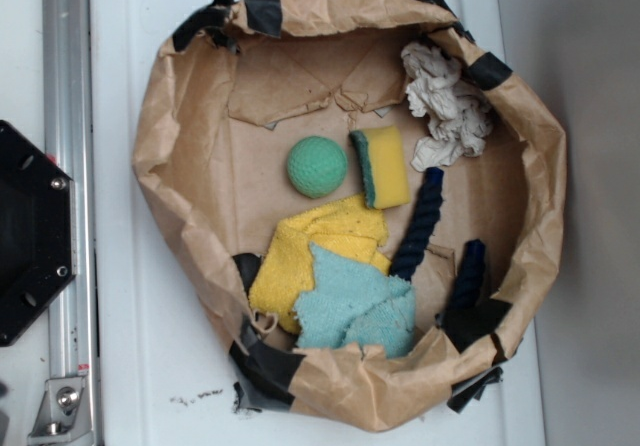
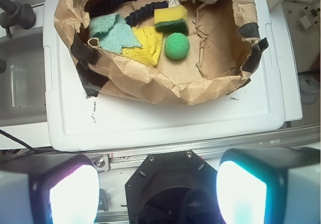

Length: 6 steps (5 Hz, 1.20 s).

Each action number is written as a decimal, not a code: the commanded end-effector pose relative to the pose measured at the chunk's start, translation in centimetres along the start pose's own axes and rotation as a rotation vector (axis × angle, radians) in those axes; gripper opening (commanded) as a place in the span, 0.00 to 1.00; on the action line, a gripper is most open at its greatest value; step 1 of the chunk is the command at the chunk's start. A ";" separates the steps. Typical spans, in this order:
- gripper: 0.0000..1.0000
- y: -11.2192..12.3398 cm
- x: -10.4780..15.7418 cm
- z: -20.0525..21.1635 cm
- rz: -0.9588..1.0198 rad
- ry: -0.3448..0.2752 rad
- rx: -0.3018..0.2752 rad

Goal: Grab the green sponge.

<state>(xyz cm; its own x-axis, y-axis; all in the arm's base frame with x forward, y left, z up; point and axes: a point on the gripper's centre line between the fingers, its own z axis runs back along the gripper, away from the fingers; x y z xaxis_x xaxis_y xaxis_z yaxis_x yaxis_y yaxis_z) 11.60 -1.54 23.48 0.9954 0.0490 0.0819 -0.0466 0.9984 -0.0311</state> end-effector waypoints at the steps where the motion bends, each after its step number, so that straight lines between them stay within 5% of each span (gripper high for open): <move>1: 1.00 0.0 0.0 0.0 0.000 0.000 0.000; 2: 1.00 2.1 2.4 -3.6 0.177 -0.009 -0.073; 3: 1.00 2.2 7.1 -5.5 0.240 0.016 -0.074; 4: 1.00 2.8 11.7 -8.1 0.482 -0.098 -0.059; 5: 1.00 3.4 15.3 -11.3 0.712 -0.161 0.041; 6: 1.00 3.6 17.6 -15.9 0.747 -0.160 0.070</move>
<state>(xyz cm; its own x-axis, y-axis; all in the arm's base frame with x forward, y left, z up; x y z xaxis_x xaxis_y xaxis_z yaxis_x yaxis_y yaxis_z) 29.44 1.94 6.80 0.6839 0.7134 0.1527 -0.7200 0.6938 -0.0171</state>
